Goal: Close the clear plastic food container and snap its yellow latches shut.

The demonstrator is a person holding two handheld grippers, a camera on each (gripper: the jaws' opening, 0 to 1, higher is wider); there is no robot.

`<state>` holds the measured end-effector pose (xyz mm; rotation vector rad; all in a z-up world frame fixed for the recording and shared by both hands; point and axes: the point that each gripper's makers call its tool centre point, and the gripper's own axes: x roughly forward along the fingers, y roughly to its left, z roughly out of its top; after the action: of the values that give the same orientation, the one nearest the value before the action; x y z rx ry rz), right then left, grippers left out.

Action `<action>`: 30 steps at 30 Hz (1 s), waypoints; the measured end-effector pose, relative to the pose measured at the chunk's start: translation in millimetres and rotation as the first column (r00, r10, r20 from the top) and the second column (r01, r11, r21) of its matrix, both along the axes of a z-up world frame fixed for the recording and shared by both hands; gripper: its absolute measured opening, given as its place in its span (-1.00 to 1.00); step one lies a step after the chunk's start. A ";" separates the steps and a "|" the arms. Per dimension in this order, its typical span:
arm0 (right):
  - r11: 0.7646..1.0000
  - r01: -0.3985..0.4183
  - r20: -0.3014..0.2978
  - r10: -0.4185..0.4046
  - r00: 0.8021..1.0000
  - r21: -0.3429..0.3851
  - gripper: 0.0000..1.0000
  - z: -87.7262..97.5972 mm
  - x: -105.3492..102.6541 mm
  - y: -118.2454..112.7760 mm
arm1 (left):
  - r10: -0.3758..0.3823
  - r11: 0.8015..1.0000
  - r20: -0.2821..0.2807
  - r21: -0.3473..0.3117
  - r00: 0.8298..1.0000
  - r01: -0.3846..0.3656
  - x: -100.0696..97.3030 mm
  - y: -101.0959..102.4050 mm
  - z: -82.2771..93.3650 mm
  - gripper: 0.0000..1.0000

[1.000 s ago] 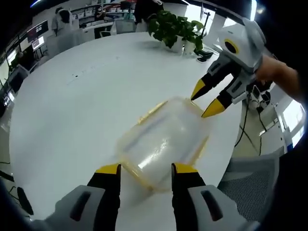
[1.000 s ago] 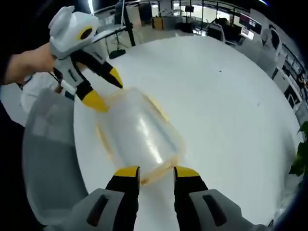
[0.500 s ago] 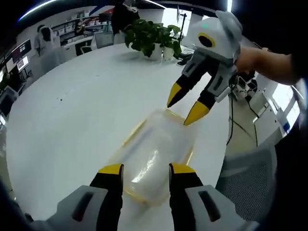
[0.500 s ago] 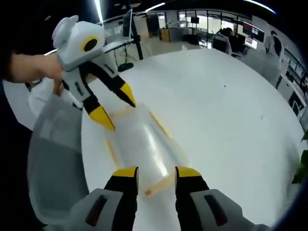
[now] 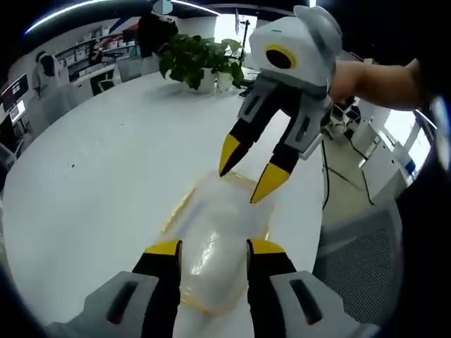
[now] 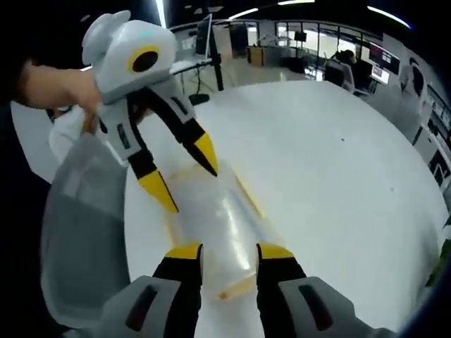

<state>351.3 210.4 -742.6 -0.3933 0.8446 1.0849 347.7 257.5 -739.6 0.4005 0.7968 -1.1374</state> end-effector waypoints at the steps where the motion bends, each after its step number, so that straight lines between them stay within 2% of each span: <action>1: 1.000 -0.001 -0.002 0.001 1.000 0.002 -0.43 -0.1 0.1 0.7 | -0.001 1.000 -0.001 -0.002 1.000 0.001 0.0 -0.8 -0.6 -0.30; 19: 0.996 -0.078 0.002 0.078 0.997 0.043 -0.43 0.0 3.8 33.7 | -0.033 0.999 -0.006 0.030 0.999 0.033 -0.2 -0.3 -10.1 -0.33; 26: 0.997 -0.048 -0.003 0.049 0.999 0.065 -0.43 2.7 16.7 37.0 | -0.049 0.998 0.003 0.046 0.999 0.049 -3.3 -0.9 -13.1 -0.33; 30: 0.997 -0.050 -0.005 0.051 0.999 0.060 -0.45 0.5 16.9 36.0 | -0.058 0.997 0.002 0.042 0.998 0.058 -6.7 -3.8 -12.7 -0.32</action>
<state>368.2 246.3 -742.2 -0.3631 0.8096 1.1561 341.0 253.7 -752.3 0.4626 0.8119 -1.1750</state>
